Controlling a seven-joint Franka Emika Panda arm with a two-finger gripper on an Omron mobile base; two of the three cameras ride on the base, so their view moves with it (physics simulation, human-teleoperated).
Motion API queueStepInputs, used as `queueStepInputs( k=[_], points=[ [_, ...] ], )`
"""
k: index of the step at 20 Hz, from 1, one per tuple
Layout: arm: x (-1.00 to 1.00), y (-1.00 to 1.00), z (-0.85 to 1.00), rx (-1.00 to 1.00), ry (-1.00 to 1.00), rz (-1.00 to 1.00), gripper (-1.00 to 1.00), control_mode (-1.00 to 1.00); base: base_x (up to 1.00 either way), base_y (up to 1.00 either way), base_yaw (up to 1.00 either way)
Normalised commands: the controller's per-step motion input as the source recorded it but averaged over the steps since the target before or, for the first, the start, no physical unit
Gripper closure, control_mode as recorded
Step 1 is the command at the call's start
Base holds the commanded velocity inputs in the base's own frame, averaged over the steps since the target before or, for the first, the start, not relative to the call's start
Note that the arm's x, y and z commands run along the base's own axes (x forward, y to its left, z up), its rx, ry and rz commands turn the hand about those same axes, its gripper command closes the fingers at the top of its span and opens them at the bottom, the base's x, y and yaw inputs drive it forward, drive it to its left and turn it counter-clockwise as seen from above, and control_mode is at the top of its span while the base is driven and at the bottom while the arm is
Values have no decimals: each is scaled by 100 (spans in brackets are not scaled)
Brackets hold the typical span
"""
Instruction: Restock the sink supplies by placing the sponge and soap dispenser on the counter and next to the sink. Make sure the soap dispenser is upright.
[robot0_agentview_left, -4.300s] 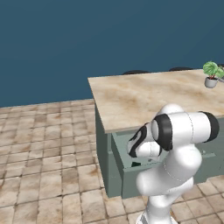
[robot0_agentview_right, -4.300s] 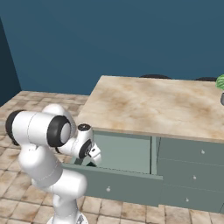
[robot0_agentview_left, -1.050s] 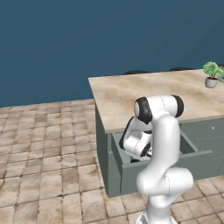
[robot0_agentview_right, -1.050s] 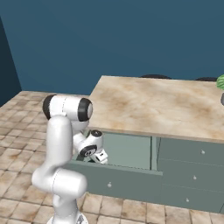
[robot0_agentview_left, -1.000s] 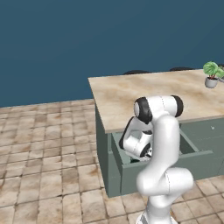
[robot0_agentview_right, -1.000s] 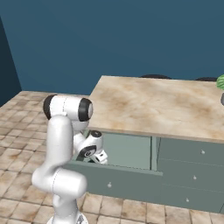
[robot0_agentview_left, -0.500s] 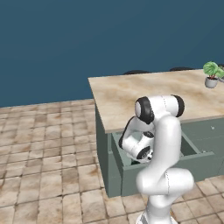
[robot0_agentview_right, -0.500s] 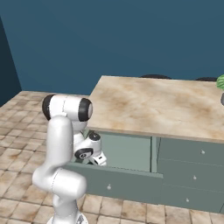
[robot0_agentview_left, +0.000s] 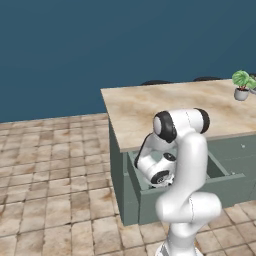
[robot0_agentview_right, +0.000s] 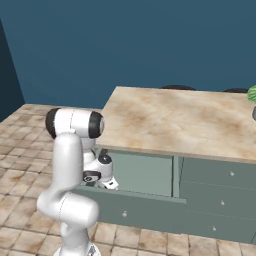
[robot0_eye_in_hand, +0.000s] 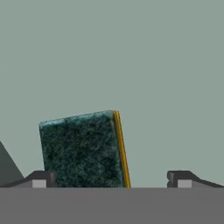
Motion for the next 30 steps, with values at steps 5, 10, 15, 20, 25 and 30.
queueStepInputs(
  k=[5,10,15,20,25,30],
  points=[
    [0,15,0,0,0,0,-100,-100,0,0,0],
    [11,3,3,0,0,0,-100,-100,0,0,0],
    [12,10,2,0,3,0,-100,-100,0,0,0],
    [5,21,0,0,8,0,-100,-100,0,0,0],
    [1,55,-1,0,6,3,-100,-100,0,0,0],
    [9,68,-14,0,6,3,-100,-100,0,0,0]
  ],
)
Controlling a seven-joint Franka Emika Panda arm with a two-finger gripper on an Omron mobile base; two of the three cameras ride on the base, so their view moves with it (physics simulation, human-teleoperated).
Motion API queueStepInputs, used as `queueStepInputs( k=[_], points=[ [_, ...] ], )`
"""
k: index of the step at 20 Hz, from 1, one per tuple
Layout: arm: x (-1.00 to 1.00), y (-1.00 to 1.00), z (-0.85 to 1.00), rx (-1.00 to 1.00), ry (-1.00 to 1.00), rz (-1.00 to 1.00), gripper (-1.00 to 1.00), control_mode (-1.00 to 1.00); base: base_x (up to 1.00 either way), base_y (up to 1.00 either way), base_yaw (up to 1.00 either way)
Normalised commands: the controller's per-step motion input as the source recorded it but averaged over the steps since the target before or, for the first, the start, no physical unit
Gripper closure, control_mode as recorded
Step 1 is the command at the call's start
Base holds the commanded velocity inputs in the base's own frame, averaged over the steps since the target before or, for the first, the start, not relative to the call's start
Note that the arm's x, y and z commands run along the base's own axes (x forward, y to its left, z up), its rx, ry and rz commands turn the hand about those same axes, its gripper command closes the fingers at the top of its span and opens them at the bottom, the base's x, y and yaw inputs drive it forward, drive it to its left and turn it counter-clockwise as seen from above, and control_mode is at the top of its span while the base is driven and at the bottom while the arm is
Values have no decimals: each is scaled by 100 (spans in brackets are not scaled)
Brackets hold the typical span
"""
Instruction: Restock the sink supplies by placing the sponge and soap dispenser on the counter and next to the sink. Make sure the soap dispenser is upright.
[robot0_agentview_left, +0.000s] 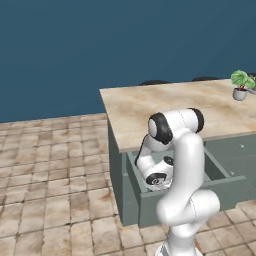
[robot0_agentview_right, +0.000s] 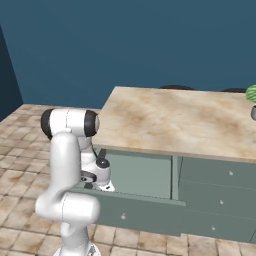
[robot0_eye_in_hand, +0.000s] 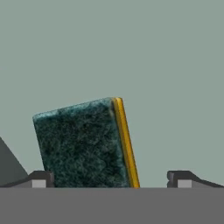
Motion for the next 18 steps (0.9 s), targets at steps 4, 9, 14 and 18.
queueStepInputs(
  k=[4,9,14,18],
  points=[
    [24,77,-20,0,7,1,-100,-100,0,0,0],
    [32,85,-26,-2,9,0,-100,-100,0,0,0],
    [28,80,-30,-3,7,0,-100,-100,0,0,0],
    [28,87,-32,-4,9,0,100,-100,0,0,0]
  ],
)
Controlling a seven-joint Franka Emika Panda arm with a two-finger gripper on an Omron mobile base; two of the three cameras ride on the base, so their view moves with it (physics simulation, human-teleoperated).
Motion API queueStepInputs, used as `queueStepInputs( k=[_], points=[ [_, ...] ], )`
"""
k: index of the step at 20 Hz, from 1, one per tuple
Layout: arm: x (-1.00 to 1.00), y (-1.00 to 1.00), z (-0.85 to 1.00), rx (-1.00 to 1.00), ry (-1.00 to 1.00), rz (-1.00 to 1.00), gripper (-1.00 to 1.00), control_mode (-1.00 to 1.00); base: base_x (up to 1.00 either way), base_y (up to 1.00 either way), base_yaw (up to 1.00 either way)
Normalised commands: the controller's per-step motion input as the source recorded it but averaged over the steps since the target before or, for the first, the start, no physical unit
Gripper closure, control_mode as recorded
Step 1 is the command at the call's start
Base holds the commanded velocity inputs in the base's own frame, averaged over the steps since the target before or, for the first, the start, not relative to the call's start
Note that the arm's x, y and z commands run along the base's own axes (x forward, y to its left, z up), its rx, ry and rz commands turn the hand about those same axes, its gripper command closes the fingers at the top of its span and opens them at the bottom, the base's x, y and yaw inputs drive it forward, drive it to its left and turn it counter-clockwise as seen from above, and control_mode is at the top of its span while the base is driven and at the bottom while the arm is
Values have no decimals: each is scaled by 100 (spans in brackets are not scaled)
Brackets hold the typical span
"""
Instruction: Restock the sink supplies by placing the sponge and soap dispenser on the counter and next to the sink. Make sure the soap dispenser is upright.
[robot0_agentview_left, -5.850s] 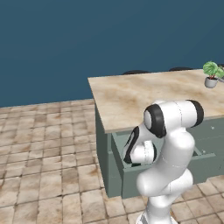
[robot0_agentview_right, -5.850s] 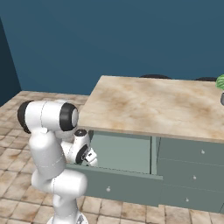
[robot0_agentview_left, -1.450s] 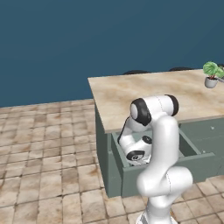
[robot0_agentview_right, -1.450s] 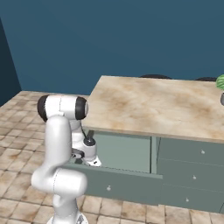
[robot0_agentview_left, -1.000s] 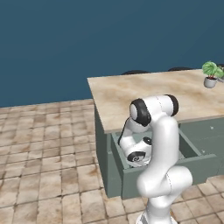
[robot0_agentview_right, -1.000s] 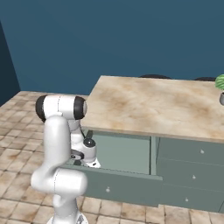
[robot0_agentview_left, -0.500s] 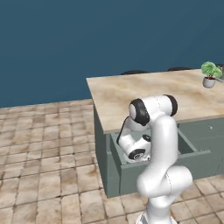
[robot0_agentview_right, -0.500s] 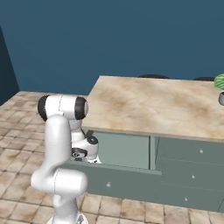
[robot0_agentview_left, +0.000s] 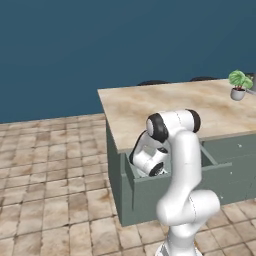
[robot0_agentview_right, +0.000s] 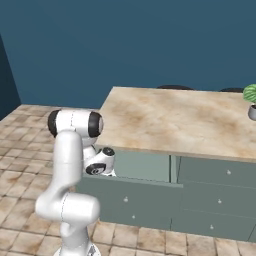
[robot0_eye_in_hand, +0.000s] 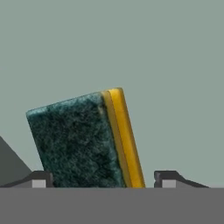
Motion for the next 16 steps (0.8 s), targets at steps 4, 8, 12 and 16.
queueStepInputs(
  k=[4,8,12,16],
  points=[
    [23,72,-29,-2,7,0,100,-100,0,0,0],
    [14,51,-22,-2,8,1,100,-100,0,0,0],
    [0,1,0,0,1,0,100,-100,0,0,0],
    [-55,-2,38,3,-5,0,100,-100,0,0,0]
  ],
)
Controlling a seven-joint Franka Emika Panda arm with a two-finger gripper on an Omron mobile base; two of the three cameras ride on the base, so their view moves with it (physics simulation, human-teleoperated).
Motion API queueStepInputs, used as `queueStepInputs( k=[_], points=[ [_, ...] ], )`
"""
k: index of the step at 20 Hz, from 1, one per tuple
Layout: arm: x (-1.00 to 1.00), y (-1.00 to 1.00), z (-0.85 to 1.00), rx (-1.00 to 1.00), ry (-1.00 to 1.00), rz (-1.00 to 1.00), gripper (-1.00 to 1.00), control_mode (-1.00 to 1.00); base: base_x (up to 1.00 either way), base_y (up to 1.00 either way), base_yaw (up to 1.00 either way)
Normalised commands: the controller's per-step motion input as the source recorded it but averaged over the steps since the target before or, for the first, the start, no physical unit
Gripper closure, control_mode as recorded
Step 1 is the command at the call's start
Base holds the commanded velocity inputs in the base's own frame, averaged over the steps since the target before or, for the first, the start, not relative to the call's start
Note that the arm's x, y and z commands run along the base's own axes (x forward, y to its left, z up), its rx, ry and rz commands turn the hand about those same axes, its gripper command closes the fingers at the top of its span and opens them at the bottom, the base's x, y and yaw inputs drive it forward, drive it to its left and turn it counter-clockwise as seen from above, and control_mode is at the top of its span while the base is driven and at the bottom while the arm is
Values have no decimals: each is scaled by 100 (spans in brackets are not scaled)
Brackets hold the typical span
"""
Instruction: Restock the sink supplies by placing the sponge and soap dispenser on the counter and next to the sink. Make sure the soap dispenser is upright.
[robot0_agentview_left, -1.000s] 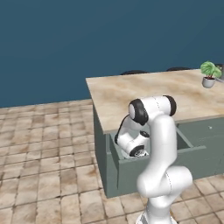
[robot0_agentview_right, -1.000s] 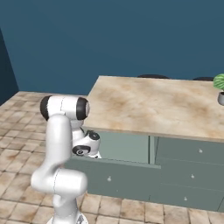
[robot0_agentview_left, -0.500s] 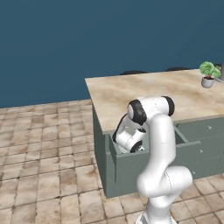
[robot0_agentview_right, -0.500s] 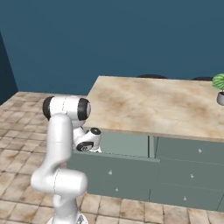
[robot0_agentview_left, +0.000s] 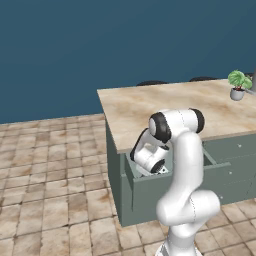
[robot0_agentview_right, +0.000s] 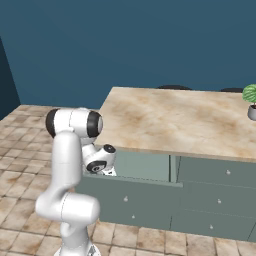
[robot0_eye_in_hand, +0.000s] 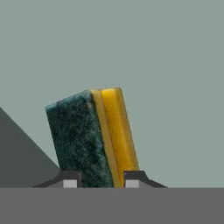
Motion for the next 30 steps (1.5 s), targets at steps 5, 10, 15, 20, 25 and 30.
queueStepInputs(
  k=[5,10,15,20,25,30],
  points=[
    [-44,0,58,2,-2,0,100,-100,0,0,0],
    [0,-1,8,2,0,0,100,-100,0,0,0],
    [-17,-10,42,4,-4,-1,100,-100,0,0,0],
    [-19,-15,66,0,-4,-1,100,-100,0,0,0],
    [0,-4,11,0,0,-1,100,-100,0,0,0],
    [3,0,0,0,0,-1,100,-100,0,0,0]
  ],
)
